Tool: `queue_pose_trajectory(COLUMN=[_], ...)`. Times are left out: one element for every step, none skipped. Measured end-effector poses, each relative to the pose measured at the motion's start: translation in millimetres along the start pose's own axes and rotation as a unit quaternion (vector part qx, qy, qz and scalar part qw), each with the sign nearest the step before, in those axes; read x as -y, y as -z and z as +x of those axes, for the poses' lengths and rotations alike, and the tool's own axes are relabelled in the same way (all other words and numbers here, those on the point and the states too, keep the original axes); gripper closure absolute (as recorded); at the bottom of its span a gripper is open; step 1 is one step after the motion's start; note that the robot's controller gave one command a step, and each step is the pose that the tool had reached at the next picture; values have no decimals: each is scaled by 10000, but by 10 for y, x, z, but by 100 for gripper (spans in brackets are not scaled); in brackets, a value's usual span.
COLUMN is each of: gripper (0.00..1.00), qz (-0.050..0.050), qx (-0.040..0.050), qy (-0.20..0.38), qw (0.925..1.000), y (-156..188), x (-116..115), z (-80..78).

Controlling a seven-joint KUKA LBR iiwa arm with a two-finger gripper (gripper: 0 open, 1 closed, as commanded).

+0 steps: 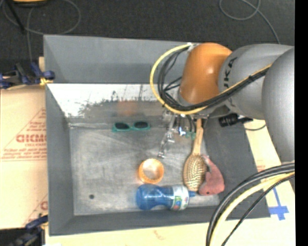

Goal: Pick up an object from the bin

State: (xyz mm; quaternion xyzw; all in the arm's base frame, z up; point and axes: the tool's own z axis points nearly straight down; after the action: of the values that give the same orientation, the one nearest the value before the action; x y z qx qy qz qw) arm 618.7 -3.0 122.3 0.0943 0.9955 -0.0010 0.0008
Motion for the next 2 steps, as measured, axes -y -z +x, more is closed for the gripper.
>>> queue_pose_trajectory(gripper=[0, 0], qz=[-13, -8], qx=[34, -11], qy=[-38, 673], qw=[10000, 9977], y=[-151, -88], x=[-111, 144], z=[281, 619])
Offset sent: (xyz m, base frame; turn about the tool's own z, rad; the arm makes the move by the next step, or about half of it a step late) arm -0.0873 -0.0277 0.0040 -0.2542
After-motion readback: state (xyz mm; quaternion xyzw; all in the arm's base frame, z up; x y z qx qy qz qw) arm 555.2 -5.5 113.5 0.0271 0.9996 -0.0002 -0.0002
